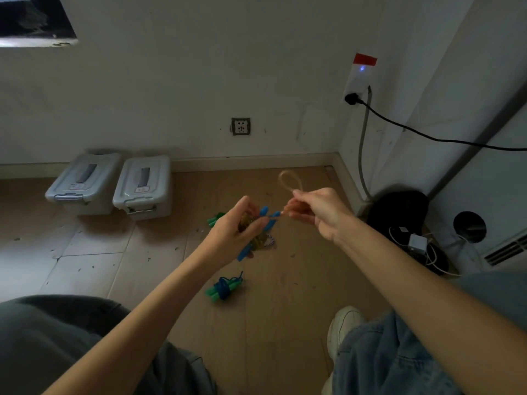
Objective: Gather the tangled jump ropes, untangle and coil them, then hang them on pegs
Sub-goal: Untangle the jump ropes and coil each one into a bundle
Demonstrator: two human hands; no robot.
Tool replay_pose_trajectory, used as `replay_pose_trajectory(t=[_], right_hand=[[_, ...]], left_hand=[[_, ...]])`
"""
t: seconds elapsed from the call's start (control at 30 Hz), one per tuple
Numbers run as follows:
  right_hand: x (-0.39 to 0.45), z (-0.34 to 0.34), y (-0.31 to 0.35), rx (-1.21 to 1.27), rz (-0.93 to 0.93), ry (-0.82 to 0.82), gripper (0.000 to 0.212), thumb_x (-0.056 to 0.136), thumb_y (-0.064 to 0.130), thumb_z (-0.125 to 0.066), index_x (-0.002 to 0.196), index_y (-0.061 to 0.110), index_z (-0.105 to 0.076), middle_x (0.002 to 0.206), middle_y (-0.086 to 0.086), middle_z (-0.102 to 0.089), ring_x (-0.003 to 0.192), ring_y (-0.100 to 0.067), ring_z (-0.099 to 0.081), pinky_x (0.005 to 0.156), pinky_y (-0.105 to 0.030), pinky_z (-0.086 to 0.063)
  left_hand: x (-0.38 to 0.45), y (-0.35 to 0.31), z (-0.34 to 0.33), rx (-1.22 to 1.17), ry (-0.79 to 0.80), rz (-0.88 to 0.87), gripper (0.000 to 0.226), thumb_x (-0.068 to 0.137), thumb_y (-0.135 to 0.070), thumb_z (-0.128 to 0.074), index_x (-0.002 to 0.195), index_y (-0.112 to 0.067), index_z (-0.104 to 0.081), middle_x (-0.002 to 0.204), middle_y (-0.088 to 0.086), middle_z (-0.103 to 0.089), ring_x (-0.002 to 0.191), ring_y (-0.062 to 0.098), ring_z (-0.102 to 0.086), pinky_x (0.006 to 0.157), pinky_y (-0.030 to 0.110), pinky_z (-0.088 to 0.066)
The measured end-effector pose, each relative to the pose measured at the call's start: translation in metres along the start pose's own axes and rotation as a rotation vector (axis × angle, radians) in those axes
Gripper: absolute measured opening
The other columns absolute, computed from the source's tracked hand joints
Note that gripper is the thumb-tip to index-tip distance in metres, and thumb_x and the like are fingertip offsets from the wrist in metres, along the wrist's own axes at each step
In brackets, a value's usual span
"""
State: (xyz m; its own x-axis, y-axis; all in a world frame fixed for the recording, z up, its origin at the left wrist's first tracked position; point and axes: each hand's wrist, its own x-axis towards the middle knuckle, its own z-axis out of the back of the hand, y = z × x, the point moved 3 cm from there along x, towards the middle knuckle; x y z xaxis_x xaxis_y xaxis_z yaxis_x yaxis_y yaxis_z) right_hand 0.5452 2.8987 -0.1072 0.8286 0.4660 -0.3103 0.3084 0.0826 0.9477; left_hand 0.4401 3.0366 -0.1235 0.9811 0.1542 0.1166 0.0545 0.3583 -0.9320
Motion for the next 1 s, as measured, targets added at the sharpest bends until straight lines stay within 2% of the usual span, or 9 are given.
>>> replay_pose_trajectory(t=[0.17,0.27,0.37,0.47,0.53,0.63,0.77,0.9,1.0], right_hand=[[-0.002,-0.037,-0.006,-0.367,0.270,0.070,0.019,0.095,0.013,-0.048,0.082,0.005,-0.060,0.072,-0.006,-0.065,0.063,-0.012,-0.066,0.062,-0.020,-0.057],[0.004,-0.039,-0.020,-0.316,0.130,0.159,0.019,0.096,0.012,-0.047,0.087,0.002,-0.061,0.074,-0.007,-0.066,0.061,-0.009,-0.067,0.059,-0.017,-0.056],[0.012,-0.043,-0.036,-0.146,-0.018,0.178,0.018,0.096,0.009,-0.046,0.099,-0.003,-0.058,0.077,-0.011,-0.066,0.059,-0.010,-0.067,0.055,-0.020,-0.056],[0.024,-0.052,-0.052,-0.212,-0.051,0.209,0.021,0.096,0.009,-0.046,0.103,-0.006,-0.059,0.075,-0.010,-0.066,0.057,-0.008,-0.067,0.052,-0.020,-0.055],[0.033,-0.058,-0.062,-0.268,-0.075,0.267,0.021,0.097,0.009,-0.045,0.102,-0.005,-0.060,0.075,-0.010,-0.066,0.059,-0.010,-0.068,0.058,-0.025,-0.058],[0.043,-0.070,-0.083,-0.345,-0.098,0.369,0.019,0.098,0.006,-0.041,0.099,-0.005,-0.056,0.072,-0.016,-0.064,0.054,-0.012,-0.065,0.061,-0.025,-0.057],[0.057,-0.083,-0.124,-0.326,-0.189,0.473,0.020,0.097,0.009,-0.044,0.100,-0.006,-0.057,0.068,-0.013,-0.065,0.054,-0.012,-0.066,0.058,-0.023,-0.058],[0.079,-0.074,-0.176,-0.227,-0.404,0.646,0.020,0.090,0.015,-0.057,0.101,-0.002,-0.063,0.084,-0.011,-0.070,0.078,-0.017,-0.070,0.065,-0.023,-0.056],[0.113,-0.057,-0.227,-0.364,-0.478,0.408,0.028,0.087,0.012,-0.062,0.110,-0.005,-0.061,0.091,-0.012,-0.066,0.077,-0.020,-0.065,0.069,-0.027,-0.058]], left_hand=[[0.003,0.027,-0.004,0.272,-0.011,0.358,0.022,0.089,-0.036,-0.053,0.080,-0.022,-0.039,0.083,-0.003,-0.054,0.069,0.008,-0.057,0.056,0.021,-0.049],[0.004,0.037,0.001,0.167,0.084,0.417,0.025,0.086,-0.028,-0.059,0.100,-0.023,-0.039,0.094,-0.008,-0.050,0.080,0.007,-0.055,0.056,0.016,-0.047],[0.002,0.044,0.000,0.056,0.141,0.371,0.036,0.085,-0.016,-0.060,0.115,-0.024,-0.042,0.109,0.000,-0.052,0.085,0.007,-0.056,0.059,0.016,-0.048],[-0.004,0.061,0.000,-0.169,0.084,0.387,0.019,0.083,-0.021,-0.058,0.101,-0.028,-0.060,0.103,0.000,-0.059,0.083,0.005,-0.058,0.066,0.015,-0.043],[-0.005,0.078,0.006,-0.258,-0.107,0.435,0.008,0.086,-0.029,-0.058,0.090,-0.031,-0.065,0.095,-0.007,-0.064,0.085,0.000,-0.057,0.067,0.015,-0.039],[-0.002,0.103,0.016,-0.263,-0.379,0.487,0.020,0.081,-0.030,-0.066,0.097,-0.017,-0.067,0.092,-0.002,-0.066,0.080,0.001,-0.060,0.058,0.008,-0.045],[0.002,0.130,0.010,-0.366,-0.333,0.517,0.014,0.086,-0.022,-0.061,0.087,-0.012,-0.070,0.073,-0.004,-0.068,0.064,0.000,-0.062,0.058,0.011,-0.048],[-0.005,0.178,0.005,-0.450,-0.390,0.794,0.019,0.092,-0.027,-0.052,0.078,-0.015,-0.058,0.063,-0.001,-0.052,0.059,0.013,-0.052,0.065,0.026,-0.049],[-0.013,0.213,-0.002,-0.339,-0.351,0.946,0.016,0.091,-0.024,-0.053,0.080,-0.012,-0.054,0.057,0.001,-0.045,0.057,0.014,-0.046,0.064,0.027,-0.045]])
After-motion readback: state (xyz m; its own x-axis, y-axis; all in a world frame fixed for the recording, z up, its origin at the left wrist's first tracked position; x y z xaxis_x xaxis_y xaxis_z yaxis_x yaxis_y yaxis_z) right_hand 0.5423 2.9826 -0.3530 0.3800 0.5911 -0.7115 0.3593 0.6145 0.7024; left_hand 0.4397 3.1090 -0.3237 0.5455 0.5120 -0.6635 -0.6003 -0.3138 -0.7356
